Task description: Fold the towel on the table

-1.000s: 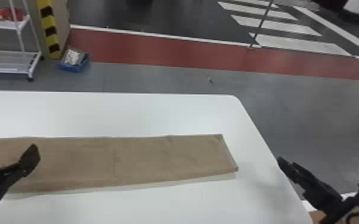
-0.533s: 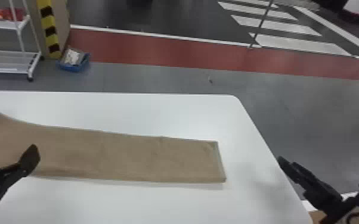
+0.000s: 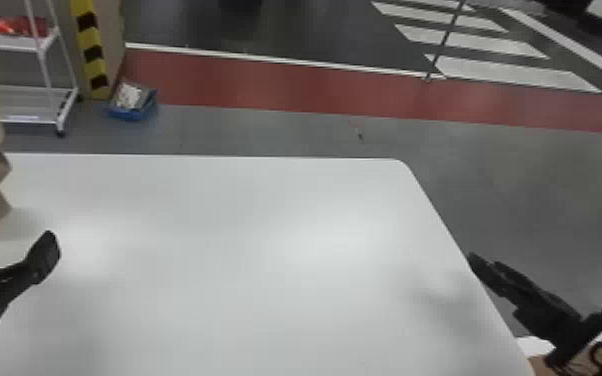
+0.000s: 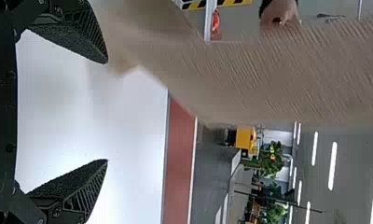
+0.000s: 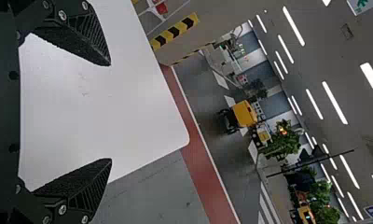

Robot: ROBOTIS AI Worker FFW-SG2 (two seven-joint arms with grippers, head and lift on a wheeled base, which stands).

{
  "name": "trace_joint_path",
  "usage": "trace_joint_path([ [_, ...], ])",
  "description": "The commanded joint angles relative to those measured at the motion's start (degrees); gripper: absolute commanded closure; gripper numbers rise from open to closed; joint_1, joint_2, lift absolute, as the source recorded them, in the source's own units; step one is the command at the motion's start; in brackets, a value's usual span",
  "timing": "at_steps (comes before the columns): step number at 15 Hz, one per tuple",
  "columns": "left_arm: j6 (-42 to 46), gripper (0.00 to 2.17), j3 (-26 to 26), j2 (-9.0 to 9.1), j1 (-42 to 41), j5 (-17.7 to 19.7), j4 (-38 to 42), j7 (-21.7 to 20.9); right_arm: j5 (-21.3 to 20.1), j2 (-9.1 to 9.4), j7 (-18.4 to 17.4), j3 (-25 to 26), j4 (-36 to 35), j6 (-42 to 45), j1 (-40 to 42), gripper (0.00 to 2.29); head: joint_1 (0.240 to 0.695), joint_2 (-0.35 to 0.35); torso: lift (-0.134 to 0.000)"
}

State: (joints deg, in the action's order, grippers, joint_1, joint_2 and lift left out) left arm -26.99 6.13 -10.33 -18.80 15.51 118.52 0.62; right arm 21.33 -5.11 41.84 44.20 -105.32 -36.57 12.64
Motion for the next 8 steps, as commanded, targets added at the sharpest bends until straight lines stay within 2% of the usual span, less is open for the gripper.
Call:
trace_joint_path([
  [1,0.3,0.14,0.9,-0.22,-0.1,0.0,0.1,0.0,-1.3,-1.31,0.1,-1.7,-1.0,-4.0,-0.3,0.16,0.695,-0.222,-0.124],
  [3,0.5,0.14,1.1,-0.31,0.0,0.0,-0.5,-0.6,-2.1,-3.24,2.0,-2.1,-0.9,-5.9,-1.3,0.16,0.695,-0.202,-0.124],
  [4,1.5,0.14,1.1,-0.66,0.0,-0.2,-1.1,-0.8,-2.9,-4.21,4.8,-2.2,0.1,-5.2,-1.7,0.16,0.695,-0.194,-0.124],
  [5,4.7,0.14,1.2,-1.27,0.0,-0.4,-2.5,-0.6,-3.7,-5.53,4.8,-2.4,0.5,-5.4,-2.1,0.16,0.695,-0.189,-0.124],
  [6,7.5,0.14,2.0,-1.36,0.1,-0.3,-3.6,-0.3,-4.5,-6.14,4.9,-2.6,1.6,-3.7,-2.6,0.16,0.695,-0.184,-0.124],
  [8,10.7,0.14,4.5,-1.36,0.4,0.0,-4.8,0.1,-4.1,-6.76,5.1,-2.6,4.2,6.2,-3.0,0.16,0.695,-0.176,-0.124],
])
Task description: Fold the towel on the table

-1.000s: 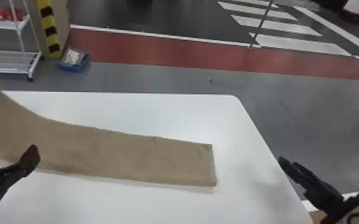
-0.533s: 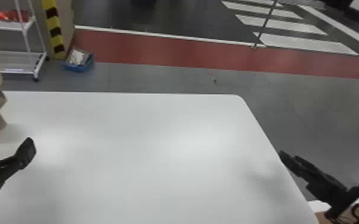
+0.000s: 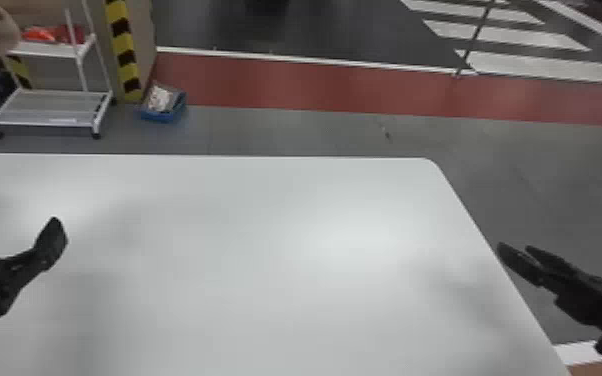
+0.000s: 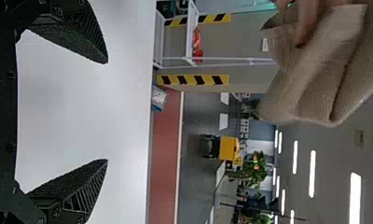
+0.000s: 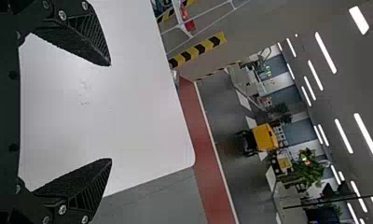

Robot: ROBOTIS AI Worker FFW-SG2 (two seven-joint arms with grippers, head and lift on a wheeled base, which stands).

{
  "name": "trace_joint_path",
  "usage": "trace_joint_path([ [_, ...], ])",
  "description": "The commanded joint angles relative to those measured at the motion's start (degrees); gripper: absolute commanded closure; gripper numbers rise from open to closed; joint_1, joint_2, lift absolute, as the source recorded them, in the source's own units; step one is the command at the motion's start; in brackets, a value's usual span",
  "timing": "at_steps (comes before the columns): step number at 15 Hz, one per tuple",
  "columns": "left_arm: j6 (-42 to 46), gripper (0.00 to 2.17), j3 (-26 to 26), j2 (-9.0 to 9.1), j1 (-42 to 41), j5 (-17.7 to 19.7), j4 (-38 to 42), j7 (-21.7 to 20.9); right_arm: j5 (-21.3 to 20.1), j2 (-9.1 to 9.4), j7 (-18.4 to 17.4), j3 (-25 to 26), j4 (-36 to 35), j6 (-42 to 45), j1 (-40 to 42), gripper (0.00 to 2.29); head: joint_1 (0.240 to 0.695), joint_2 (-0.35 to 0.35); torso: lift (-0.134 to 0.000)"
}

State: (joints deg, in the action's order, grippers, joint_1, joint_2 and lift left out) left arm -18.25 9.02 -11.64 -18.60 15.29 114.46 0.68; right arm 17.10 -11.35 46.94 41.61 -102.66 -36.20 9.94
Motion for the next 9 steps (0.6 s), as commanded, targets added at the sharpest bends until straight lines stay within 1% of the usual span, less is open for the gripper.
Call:
trace_joint_path([
  [1,2.3,0.14,2.7,-0.04,0.1,0.7,-0.4,0.0,0.6,-0.51,0.0,0.0,1.5,6.9,-0.4,0.17,0.695,-0.169,-0.124],
  [3,5.5,0.14,3.6,-0.22,-1.4,1.9,1.2,0.0,1.6,-0.42,0.1,0.0,1.2,10.9,-0.3,0.17,0.695,-0.155,-0.124],
  [6,7.6,0.14,2.0,-0.4,-3.8,1.8,4.5,0.0,1.7,-0.07,-1.1,-1.3,0.4,9.0,-0.4,0.17,0.695,-0.144,-0.124],
  [8,7.7,0.14,-0.3,-0.48,-4.2,0.4,5.5,0.4,1.8,0.1,-1.6,-2.9,-0.5,8.5,-0.6,0.17,0.695,-0.151,-0.124],
  [9,9.0,0.14,-2.2,-0.57,-4.2,-1.1,5.3,2.2,1.8,0.19,-2.0,-4.2,-0.5,10.4,-1.1,0.17,0.695,-0.156,-0.124],
])
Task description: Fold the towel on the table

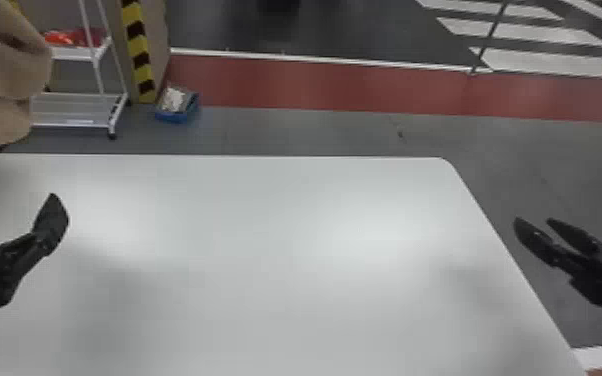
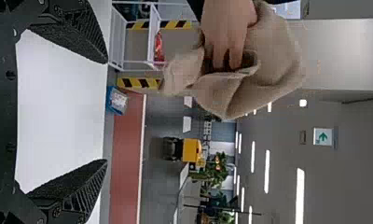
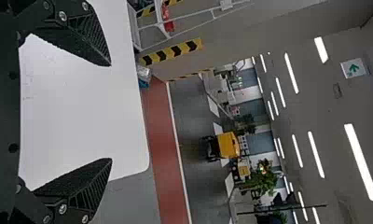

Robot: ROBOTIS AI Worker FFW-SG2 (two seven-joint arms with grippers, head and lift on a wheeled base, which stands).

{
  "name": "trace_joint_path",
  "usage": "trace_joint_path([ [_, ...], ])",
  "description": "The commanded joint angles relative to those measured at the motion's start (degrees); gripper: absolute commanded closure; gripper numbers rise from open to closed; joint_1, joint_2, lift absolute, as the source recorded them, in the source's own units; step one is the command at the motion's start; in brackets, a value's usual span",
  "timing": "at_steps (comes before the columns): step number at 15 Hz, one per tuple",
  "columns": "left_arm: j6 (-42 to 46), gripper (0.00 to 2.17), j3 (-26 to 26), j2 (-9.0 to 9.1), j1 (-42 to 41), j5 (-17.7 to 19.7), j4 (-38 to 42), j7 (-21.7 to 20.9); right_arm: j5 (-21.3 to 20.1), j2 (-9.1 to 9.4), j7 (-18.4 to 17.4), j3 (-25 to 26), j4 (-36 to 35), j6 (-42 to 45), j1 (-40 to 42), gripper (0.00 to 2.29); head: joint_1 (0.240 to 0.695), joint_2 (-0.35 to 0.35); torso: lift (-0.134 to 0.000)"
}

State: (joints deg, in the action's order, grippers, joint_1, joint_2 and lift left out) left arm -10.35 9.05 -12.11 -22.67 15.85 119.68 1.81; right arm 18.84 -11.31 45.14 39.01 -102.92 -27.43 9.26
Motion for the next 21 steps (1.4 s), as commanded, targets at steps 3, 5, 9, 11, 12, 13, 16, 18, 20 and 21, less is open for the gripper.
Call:
trace_joint_path([
  [3,4.8,0.14,-4.9,-0.28,1.5,-2.8,-2.1,2.9,-0.9,0.41,-2.1,-4.8,0.8,2.9,-3.5,0.17,0.695,-0.156,-0.124],
  [5,5.3,0.14,-5.0,-0.11,2.0,-2.8,-3.1,2.9,-2.8,0.41,-2.7,-8.5,1.5,0.0,-5.9,0.17,0.695,-0.15,-0.124],
  [9,5.3,0.14,-5.1,-0.02,2.0,-2.8,-3.3,2.9,-3.1,0.85,-7.3,-17.3,0.6,-3.1,-5.9,0.19,0.695,-0.088,-0.124],
  [11,5.3,0.14,-5.9,-0.11,2.0,-2.9,-3.4,2.9,-3.1,2.26,-8.9,-20.4,0.0,-1.4,-5.6,0.19,0.695,-0.057,-0.124],
  [12,5.1,0.14,-6.6,-0.02,2.1,-2.9,-3.3,2.9,-3.5,2.87,-9.7,-22.4,-0.1,-0.5,-5.4,0.19,0.695,-0.043,-0.124],
  [13,4.6,0.14,-7.6,0.07,2.5,-2.9,-3.3,3.3,-4.3,3.05,-10.9,-24.9,-0.5,-0.5,-5.3,0.19,0.695,-0.029,-0.124],
  [16,3.5,0.14,-11.2,-0.2,3.4,-3.7,-3.4,3.6,-7.1,3.31,-12.8,-30.7,-2.3,3.6,-4.3,0.16,0.695,0.014,-0.124],
  [18,2.8,0.14,-11.9,-0.28,3.9,-3.8,-3.5,3.6,-7.2,3.31,-12.7,-31.2,-2.5,4.1,-4.0,0.17,0.695,0.026,-0.124],
  [20,2.7,0.14,-12.0,-0.28,4.1,-4.2,-3.7,3.6,-7.2,3.31,-12.7,-30.8,-4.0,6.0,-2.8,0.17,0.695,0.031,-0.124],
  [21,2.7,0.14,-12.3,-0.11,4.2,-5.0,-3.9,4.2,-7.0,3.23,-12.6,-30.2,-4.0,6.6,-2.3,0.17,0.695,0.031,-0.124],
])
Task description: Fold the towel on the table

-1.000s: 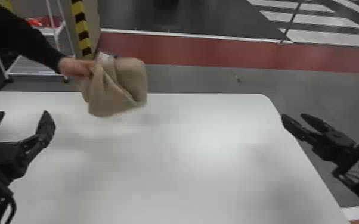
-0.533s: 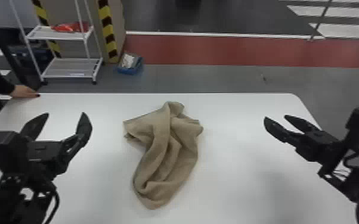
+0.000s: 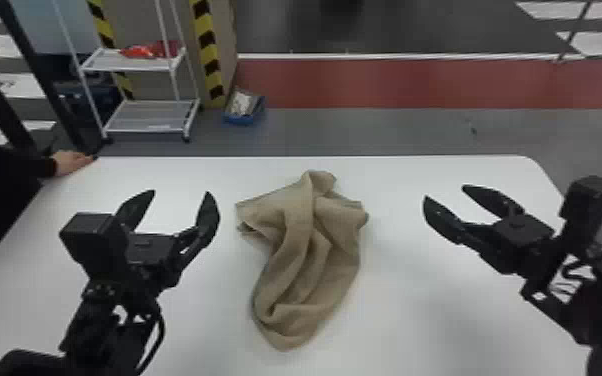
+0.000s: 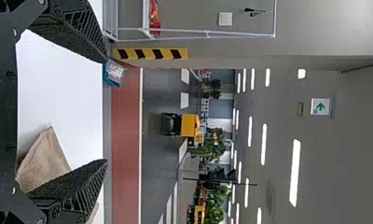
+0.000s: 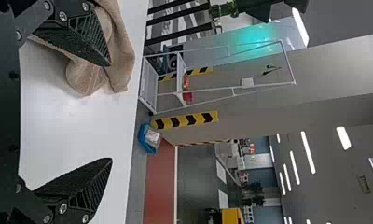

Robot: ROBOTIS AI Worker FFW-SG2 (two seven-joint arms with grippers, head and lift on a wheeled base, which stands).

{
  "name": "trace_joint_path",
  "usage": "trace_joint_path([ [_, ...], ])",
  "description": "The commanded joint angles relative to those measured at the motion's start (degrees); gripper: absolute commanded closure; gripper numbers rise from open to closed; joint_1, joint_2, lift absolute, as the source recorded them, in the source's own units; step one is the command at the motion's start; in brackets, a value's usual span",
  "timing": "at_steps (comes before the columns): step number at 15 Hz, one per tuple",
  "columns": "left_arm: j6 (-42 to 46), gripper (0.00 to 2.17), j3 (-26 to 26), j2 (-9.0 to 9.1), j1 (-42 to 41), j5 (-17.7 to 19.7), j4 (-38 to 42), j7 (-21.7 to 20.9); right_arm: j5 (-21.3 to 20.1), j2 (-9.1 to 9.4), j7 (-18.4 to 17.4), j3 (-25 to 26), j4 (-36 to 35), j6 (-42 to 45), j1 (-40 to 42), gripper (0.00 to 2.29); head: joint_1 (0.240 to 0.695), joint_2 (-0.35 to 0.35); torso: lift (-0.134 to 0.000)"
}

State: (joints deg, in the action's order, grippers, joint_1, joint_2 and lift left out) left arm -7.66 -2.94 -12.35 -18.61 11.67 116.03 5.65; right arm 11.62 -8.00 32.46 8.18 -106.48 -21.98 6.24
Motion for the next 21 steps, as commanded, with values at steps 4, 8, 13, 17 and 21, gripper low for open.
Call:
trace_joint_path([
  [4,0.1,0.14,-0.4,-0.04,1.1,-0.7,-1.3,1.0,1.4,-0.17,0.5,3.2,-0.5,1.1,1.6,0.17,0.695,0.016,-0.124],
  [8,0.1,0.14,-0.6,-0.3,1.4,-0.7,-1.6,1.0,1.5,-0.26,0.5,4.5,-1.1,0.6,1.8,0.17,0.695,0.001,-0.124],
  [13,0.5,0.14,-0.6,-0.3,1.8,-0.7,-2.3,1.0,1.6,-0.35,0.3,5.9,-2.7,0.0,2.7,0.17,0.695,-0.014,-0.124],
  [17,0.8,0.14,-0.5,-0.3,1.8,-0.6,-2.6,1.1,2.6,-0.35,0.2,8.0,-3.5,0.0,3.9,0.17,0.695,-0.029,-0.124],
  [21,1.4,0.14,-0.5,-0.3,1.8,-0.7,-2.8,1.1,3.6,-0.26,0.3,9.0,-4.4,0.2,4.7,0.18,0.695,-0.042,-0.124],
])
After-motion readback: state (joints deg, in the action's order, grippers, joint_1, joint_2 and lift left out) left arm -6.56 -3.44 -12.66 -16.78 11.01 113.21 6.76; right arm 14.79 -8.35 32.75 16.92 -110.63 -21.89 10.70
